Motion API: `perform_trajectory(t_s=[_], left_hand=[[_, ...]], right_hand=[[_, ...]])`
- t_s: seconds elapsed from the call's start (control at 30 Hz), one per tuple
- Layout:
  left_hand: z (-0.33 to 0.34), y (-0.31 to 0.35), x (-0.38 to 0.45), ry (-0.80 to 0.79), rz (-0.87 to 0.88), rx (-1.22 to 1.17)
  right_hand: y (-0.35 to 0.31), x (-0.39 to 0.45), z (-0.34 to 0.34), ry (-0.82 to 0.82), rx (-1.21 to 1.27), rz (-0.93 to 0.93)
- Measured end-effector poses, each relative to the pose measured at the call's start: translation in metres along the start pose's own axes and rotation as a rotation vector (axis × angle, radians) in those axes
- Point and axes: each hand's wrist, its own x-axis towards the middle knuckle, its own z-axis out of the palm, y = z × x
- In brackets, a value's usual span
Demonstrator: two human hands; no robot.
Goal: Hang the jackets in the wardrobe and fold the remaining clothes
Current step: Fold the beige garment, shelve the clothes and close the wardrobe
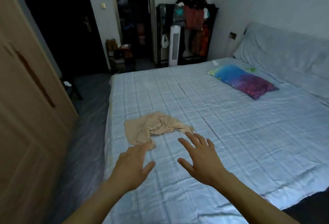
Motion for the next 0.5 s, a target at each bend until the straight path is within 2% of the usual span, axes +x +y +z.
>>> perform_trajectory(t_s=[0.2, 0.5], left_hand=[[0.037, -0.006, 0.095, -0.020, 0.069, -0.058], [0.061, -0.066, 0.162, -0.087, -0.010, -0.195]], right_hand=[[0.039, 0.064, 0.002, -0.067, -0.084, 0.100], [0.063, 0.158, 0.019, -0.146, -0.092, 0.111]])
